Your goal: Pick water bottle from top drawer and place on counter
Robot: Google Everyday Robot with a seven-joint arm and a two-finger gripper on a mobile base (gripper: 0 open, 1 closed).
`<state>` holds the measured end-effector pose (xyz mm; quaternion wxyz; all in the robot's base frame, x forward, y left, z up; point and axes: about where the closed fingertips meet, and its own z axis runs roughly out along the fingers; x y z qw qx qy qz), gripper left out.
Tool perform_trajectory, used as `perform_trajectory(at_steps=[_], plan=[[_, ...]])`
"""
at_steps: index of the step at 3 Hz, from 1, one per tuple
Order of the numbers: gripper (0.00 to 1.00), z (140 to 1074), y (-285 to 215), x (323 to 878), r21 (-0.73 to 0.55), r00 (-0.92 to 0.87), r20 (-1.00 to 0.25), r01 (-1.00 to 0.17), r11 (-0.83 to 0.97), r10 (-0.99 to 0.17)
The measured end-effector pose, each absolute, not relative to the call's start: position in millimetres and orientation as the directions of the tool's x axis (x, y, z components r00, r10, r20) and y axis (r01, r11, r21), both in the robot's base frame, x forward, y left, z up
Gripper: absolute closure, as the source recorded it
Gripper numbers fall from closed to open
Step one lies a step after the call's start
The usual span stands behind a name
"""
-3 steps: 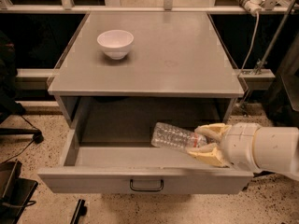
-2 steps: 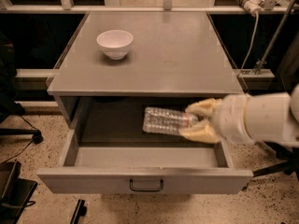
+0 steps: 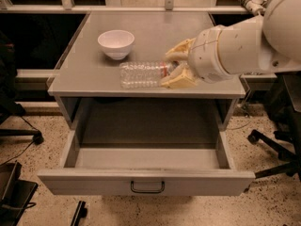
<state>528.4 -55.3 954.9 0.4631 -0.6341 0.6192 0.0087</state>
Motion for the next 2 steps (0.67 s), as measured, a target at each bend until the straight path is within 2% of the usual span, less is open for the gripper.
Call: perform_trajectory(at_steps=[1,2], plan=[[1.00,955.4,-54.9,528.2,-0.576,0.233,-0.585,-0.793,0.196,-0.776],[1.00,964.0,-65.7,550.5,-0.594,0.229,-0.552,-0.783,0.185,-0.801]])
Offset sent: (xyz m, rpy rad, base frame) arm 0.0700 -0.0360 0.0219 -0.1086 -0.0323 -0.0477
